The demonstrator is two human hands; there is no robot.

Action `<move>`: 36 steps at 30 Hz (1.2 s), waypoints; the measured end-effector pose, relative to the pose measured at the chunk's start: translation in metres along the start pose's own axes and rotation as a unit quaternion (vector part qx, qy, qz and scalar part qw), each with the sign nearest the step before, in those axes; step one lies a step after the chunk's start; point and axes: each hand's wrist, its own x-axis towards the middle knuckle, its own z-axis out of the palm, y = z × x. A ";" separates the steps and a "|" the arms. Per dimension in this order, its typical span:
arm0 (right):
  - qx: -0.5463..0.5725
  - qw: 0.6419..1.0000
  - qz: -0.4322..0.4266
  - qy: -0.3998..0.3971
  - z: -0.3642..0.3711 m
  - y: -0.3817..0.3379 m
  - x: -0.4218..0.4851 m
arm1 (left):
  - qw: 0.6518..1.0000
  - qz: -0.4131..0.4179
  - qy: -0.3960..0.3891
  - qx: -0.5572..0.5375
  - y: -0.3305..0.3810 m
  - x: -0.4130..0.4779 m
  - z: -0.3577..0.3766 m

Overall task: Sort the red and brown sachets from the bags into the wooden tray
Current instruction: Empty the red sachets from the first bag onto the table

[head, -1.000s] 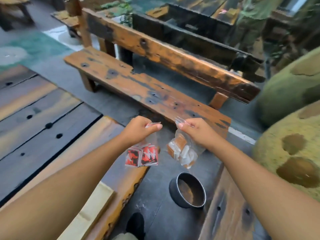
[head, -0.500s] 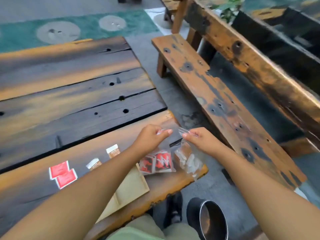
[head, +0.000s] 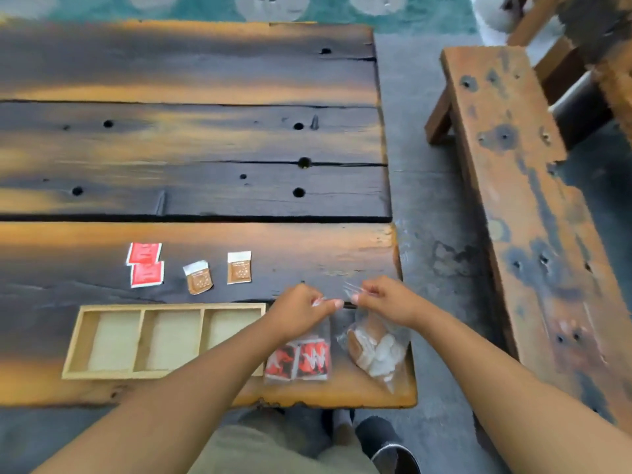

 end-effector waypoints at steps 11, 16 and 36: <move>-0.190 0.978 -0.072 0.050 -0.004 -0.002 0.052 | 0.991 -0.014 0.070 0.112 -0.010 0.047 -0.006; -0.242 0.958 -0.083 0.125 0.021 0.012 0.050 | 0.966 0.025 0.142 0.214 -0.026 0.055 0.002; -0.222 0.945 -0.035 0.239 0.022 -0.011 0.026 | 0.977 -0.012 0.191 0.099 -0.027 0.029 -0.020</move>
